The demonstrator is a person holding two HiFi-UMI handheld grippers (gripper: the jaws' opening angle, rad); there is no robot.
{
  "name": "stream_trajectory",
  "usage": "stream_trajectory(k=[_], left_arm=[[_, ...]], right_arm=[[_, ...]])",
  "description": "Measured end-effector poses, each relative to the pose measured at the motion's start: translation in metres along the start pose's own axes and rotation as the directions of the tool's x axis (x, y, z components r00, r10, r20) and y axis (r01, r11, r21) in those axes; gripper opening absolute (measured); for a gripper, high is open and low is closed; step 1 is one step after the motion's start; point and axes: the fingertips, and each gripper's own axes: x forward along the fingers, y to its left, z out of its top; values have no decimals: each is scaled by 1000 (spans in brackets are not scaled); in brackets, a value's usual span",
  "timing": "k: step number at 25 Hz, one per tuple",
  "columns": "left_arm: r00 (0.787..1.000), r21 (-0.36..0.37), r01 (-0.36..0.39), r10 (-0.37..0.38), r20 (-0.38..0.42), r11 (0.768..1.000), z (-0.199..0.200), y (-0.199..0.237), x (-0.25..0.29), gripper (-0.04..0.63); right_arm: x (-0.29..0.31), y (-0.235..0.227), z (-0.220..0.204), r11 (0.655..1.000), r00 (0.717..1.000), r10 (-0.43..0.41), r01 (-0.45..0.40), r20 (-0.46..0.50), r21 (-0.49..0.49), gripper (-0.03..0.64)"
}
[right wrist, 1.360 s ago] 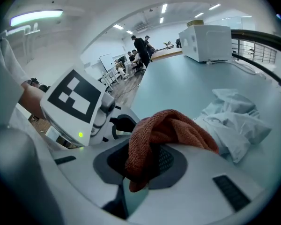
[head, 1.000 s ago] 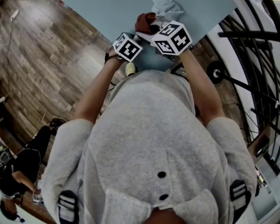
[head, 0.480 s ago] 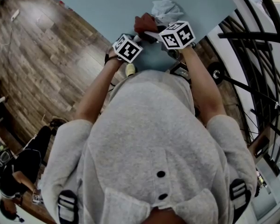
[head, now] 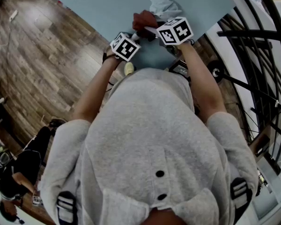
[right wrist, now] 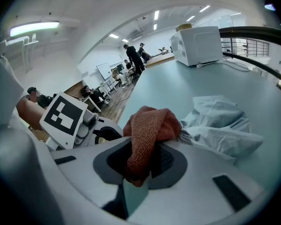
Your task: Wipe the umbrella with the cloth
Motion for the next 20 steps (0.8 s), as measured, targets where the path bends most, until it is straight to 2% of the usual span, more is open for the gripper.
stream_trajectory(k=[20], left_arm=[[1000,4,-14,14,0,1000,1,0,0,158]], right_arm=[[-7,-20,1,995,996,-89,89,-13,-48,74]])
